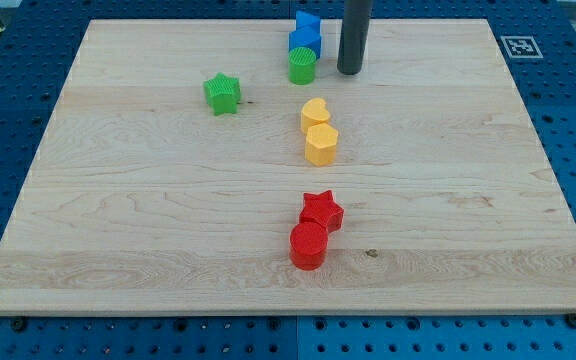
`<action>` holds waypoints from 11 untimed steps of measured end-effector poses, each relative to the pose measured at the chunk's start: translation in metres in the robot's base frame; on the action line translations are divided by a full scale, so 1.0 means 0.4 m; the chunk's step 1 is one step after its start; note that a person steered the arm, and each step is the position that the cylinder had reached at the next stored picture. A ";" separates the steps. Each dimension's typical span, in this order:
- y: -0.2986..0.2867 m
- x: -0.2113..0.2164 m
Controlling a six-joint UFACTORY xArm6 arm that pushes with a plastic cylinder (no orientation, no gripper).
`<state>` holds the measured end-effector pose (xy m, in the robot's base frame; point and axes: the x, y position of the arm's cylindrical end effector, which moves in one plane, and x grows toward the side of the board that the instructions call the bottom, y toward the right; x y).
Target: Push the green blocks slightly towards left
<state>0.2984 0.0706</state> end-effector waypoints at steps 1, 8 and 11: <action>-0.058 0.000; -0.320 -0.020; -0.284 0.012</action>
